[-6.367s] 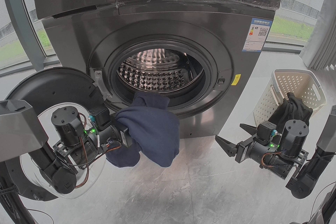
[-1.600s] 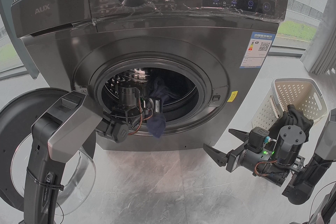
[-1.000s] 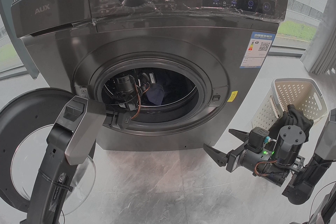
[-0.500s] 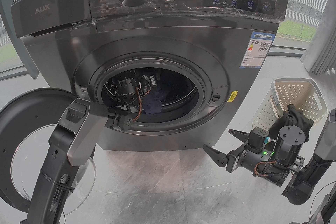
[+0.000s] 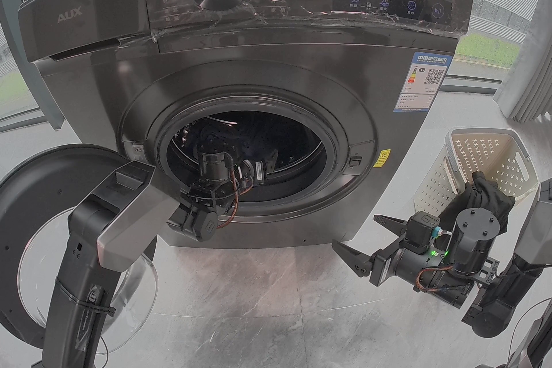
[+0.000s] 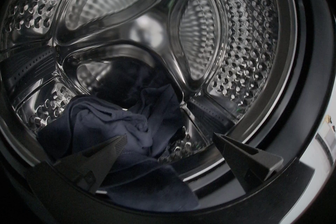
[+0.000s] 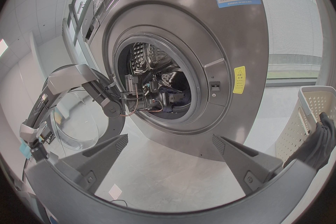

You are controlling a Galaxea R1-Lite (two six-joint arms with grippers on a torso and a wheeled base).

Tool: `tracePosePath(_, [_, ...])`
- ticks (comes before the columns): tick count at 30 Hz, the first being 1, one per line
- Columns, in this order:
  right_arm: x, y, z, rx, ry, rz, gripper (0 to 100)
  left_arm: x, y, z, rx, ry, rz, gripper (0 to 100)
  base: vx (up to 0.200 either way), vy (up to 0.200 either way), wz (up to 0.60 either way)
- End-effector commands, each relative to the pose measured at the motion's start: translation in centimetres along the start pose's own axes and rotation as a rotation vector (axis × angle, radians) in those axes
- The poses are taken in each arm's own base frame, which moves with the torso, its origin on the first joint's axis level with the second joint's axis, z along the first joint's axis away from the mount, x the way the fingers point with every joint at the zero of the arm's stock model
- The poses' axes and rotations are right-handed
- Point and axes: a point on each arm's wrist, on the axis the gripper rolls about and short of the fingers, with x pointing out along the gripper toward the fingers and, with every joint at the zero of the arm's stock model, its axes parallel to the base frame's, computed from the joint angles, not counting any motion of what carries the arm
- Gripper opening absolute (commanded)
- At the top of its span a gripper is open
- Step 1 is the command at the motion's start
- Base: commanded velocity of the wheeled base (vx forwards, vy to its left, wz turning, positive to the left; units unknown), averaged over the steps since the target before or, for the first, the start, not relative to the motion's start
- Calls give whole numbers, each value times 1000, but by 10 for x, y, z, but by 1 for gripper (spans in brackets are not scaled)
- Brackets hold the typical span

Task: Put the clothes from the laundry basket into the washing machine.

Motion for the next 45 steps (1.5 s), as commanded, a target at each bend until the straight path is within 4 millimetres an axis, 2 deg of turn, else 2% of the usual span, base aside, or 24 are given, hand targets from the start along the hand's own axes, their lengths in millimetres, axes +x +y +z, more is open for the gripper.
tracePosePath(1, [1, 3, -2, 0, 9, 10, 100, -14, -4, 1, 38, 39, -19, 100, 0, 0, 0])
tracePosePath(3, [1, 3, -3, 0, 11, 10, 100, -9, 1, -11, 52, 58, -6, 100, 0, 0, 0])
tracePosePath(9, [1, 3, -2, 0, 9, 10, 100, -4, 9, -20, 76, 61, 13, 100, 0, 0, 0])
tracePosePath(10, [2, 2, -2, 0, 8, 9, 100, -3, 11, -20, 76, 64, 18, 0, 0, 0, 0])
tracePosePath(13, [2, 2, -2, 0, 8, 9, 100, -3, 12, -21, 76, 68, 20, 0, 0, 0, 0])
tracePosePath(18, [2, 3, -2, 0, 6, 10, 100, 6, 14, -10, 63, 19, 18, 0, 0, 0, 0])
tracePosePath(29, [2, 2, -1, 1, 0, 10, 100, 37, 12, 3, 27, -161, 34, 0, 0, 0, 0])
tracePosePath(34, [2, 1, -1, 1, -1, 5, 100, 33, 13, -3, 34, -117, 46, 0, 0, 0, 0])
tracePosePath(36, [2, 1, -1, 1, 1, 5, 100, 24, 8, 6, 40, -83, 38, 0, 0, 0, 0])
tracePosePath(37, [2, 1, -1, 1, 1, 5, 100, 24, 8, 6, 40, -83, 38, 100, 0, 0, 0])
tracePosePath(38, [2, 2, -1, 1, 0, 7, 100, 14, 4, 15, 43, -59, 30, 100, 0, 0, 0])
tracePosePath(41, [2, 2, -1, 1, 0, 10, 100, 3, -2, 26, 74, -34, 13, 100, 0, 0, 0])
tracePosePath(45, [2, 2, -2, 0, 1, 9, 100, -3, -1, 25, 140, 2, 8, 100, 0, 0, 0])
